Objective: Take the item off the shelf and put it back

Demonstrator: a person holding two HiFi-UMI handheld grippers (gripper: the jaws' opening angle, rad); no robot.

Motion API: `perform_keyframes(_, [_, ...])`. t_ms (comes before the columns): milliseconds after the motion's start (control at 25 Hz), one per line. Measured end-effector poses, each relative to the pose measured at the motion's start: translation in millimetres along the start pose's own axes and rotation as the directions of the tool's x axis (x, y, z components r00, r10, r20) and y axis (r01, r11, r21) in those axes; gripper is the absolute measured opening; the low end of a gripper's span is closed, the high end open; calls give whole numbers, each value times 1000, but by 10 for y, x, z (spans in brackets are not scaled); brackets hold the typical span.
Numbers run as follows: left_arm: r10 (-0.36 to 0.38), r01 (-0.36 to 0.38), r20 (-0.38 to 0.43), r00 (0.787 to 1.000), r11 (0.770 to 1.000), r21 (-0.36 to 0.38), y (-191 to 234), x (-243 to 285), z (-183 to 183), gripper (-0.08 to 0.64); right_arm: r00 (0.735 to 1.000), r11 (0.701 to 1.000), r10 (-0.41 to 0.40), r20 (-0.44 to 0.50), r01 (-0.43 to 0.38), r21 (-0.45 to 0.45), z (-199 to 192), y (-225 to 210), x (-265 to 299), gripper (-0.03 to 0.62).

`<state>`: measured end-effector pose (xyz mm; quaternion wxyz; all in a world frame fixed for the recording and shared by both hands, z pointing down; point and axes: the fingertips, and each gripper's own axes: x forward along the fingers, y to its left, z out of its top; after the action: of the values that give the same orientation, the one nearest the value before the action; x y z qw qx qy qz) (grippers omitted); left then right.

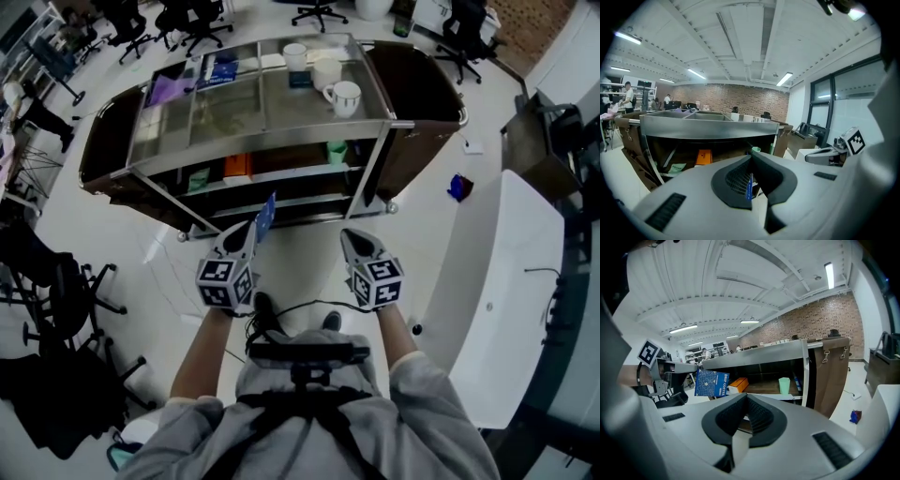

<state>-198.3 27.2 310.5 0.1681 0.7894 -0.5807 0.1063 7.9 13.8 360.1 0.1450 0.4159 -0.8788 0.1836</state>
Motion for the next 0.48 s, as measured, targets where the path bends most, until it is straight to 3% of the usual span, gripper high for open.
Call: perform_keyframes(480, [45,-44,16,999,998,-44,135,-259,-103,3,1000,1000,9,7,-9,-6,27,52,-26,9])
